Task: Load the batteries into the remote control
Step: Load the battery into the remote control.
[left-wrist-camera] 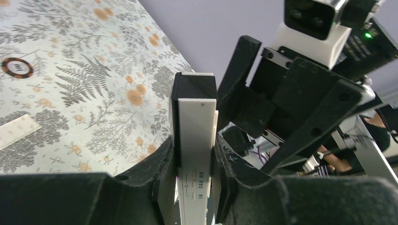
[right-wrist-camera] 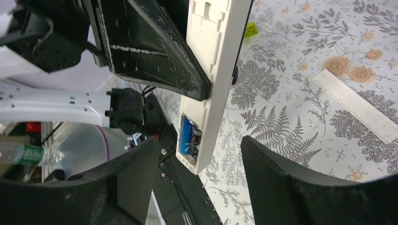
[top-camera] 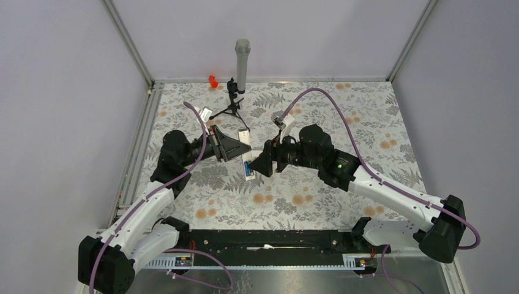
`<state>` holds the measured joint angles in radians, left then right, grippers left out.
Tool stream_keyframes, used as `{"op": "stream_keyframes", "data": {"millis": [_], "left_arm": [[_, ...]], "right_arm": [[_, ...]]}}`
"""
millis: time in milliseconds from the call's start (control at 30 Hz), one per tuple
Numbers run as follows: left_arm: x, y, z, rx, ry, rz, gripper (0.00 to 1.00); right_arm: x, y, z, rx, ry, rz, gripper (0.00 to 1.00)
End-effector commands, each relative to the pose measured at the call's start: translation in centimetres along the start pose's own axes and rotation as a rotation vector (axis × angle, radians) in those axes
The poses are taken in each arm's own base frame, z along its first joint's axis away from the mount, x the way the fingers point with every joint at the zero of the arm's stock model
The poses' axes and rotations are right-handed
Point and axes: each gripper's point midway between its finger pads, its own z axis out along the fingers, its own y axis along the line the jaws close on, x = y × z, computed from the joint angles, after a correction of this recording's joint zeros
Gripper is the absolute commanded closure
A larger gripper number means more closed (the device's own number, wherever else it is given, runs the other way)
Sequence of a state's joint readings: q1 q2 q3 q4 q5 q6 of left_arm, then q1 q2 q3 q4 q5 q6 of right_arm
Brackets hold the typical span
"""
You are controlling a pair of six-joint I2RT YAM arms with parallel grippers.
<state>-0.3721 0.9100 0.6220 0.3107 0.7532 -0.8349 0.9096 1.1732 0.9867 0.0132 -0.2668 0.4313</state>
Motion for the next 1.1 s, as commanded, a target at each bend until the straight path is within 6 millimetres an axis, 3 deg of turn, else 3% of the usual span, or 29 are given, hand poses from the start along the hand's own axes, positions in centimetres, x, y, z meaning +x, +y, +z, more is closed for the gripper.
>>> {"op": "stream_keyframes", "data": {"millis": [0,233,567,700,800,933,1067], "left_arm": [[-1.7,-4.6,-0.4,0.175,0.003,0.125,1.00],[-2.0,-5.6,-0.3,0.223,0.007,0.079,1.00],[-2.2,-5.2,0.1,0.218,0.027,-0.002,1.00],[-2.6,-5.4,-0.1,0.244,0.018,-0.031,1.00],[-2.6,-4.7,-0.2,0.224,0.013,-0.035,1.00],[-2.8,-1.4,0.0,0.068,-0.008,-0.049,1.00],[-2.4,3.9,-0.5,-0.149,-0.039,-0.097,1.00]], "right_arm": [[0.5,1.6,-0.9,-0.106,0.024,-0.108,0.31],[1.5,2.3,-0.7,-0.172,0.060,-0.135,0.58],[1.6,-0.4,0.7,-0.039,0.062,-0.110,0.71],[2.0,-2.4,1.3,0.067,0.094,-0.086,0.71],[2.1,-2.8,1.5,0.087,0.103,-0.082,0.66],[1.1,-1.4,1.0,0.036,0.067,-0.074,0.48],[-0.7,-0.1,-0.1,0.009,-0.001,-0.079,0.32]]}}
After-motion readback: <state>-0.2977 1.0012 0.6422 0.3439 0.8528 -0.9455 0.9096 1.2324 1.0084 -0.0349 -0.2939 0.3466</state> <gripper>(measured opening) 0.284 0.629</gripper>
